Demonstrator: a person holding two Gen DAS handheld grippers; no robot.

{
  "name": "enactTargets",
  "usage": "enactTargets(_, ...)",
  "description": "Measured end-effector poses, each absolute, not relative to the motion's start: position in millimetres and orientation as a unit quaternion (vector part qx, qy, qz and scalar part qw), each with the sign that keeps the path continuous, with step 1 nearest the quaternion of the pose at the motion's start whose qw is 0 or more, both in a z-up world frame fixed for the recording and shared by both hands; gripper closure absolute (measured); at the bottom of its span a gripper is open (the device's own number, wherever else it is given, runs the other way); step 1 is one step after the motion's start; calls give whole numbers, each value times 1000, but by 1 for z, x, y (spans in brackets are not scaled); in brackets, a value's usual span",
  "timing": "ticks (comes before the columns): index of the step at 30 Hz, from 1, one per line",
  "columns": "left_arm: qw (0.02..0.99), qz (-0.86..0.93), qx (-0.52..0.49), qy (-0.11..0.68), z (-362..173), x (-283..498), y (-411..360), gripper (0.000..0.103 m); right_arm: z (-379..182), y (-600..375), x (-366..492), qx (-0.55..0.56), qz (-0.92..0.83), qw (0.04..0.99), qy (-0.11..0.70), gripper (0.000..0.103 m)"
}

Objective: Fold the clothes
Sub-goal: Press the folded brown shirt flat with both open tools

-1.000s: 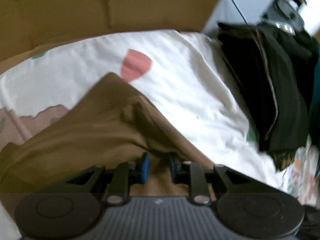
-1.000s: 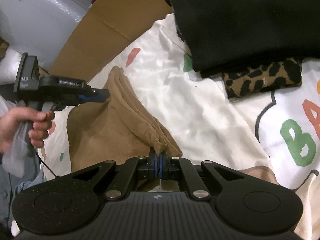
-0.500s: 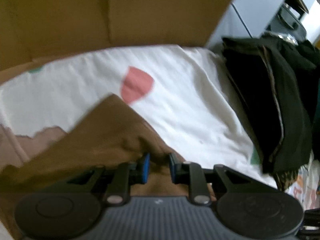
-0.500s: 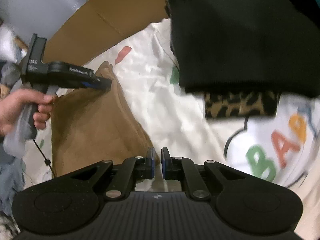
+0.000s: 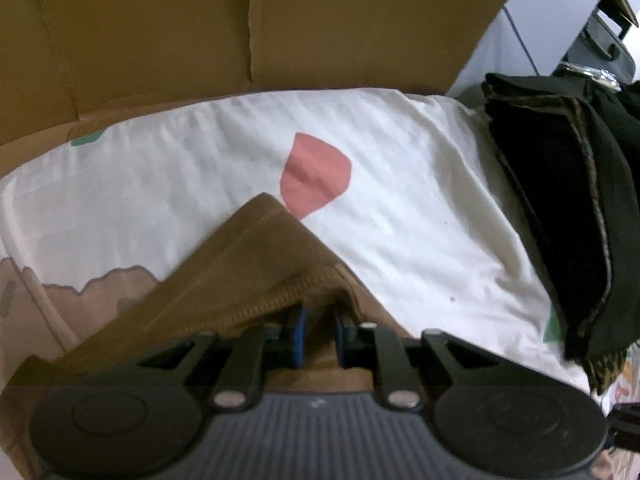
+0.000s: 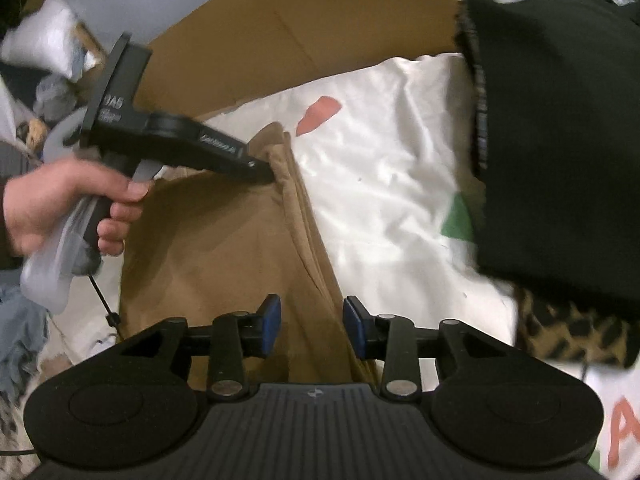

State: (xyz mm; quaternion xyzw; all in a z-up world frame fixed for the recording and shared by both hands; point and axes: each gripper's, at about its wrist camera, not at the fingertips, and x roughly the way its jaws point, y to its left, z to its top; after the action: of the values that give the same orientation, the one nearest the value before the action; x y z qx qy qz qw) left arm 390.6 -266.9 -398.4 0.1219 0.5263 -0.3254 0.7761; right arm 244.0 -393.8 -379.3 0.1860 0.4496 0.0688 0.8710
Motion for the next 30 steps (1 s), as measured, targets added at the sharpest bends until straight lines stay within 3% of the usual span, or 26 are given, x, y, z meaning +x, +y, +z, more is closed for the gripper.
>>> enactTargets(5,777,-320,103,532,-400,402,-267,88,-392,-393,257,168,62,862,474,67)
enactTargets(12,771,-334,86,535,-387,407,-253,90,-401,-402,246,162,61,848,500,67)
enactTargets(17,763,-356,99,530,-365,409,-236,85,-400,-409,237,161,65,841,512,67)
enactTargets(30,771,-309,135,541,-329,404,-133,85,-394,-412,234,149,71,835,524,67)
